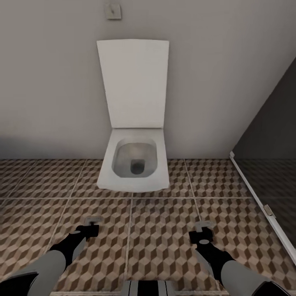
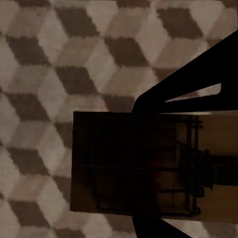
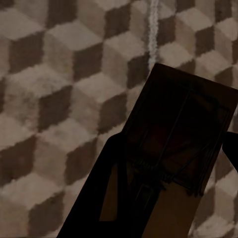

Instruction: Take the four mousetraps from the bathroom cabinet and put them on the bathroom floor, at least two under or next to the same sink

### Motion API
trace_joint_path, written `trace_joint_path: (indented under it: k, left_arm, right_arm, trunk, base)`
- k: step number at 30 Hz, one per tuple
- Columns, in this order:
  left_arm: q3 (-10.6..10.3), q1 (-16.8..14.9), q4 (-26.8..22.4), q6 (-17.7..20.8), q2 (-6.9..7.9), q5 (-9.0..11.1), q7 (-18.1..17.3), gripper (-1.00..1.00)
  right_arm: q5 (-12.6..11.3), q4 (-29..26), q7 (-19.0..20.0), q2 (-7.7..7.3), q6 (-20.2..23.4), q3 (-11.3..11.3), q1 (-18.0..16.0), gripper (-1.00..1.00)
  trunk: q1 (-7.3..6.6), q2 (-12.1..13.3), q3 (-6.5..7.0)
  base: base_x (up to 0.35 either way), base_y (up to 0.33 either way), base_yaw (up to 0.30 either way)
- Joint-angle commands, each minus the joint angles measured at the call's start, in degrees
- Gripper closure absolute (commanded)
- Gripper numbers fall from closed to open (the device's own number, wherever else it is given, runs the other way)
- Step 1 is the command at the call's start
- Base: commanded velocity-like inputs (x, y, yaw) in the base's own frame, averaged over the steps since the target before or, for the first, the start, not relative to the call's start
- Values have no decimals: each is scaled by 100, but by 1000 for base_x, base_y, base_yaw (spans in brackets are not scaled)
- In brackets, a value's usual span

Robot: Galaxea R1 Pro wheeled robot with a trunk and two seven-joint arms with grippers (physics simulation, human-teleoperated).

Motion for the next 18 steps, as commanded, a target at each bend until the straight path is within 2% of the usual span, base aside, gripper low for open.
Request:
trace_joint_path:
  k: [1, 13, 18]
  left_arm:
    - [48, 0, -7, 22, -4, -77, -14, 100]
    - [47, 0, 9, 22, -4, -77, -14, 100]
    - [47, 0, 12, 19, -4, -77, -14, 100]
  right_arm:
    - [-60, -7, -29, -6, -5, 49, -2, 100]
    - [-59, -7, -31, -17, -12, 46, -2, 100]
    - [-57, -7, -32, -24, -13, 41, -2, 100]
  trunk:
    - [-1, -1, -4]
    - [-1, -1, -4]
    - [-1, -1, -4]
  base:
    - [3, 275, 0]
    - [1, 306, 0]
    - [0, 112, 0]
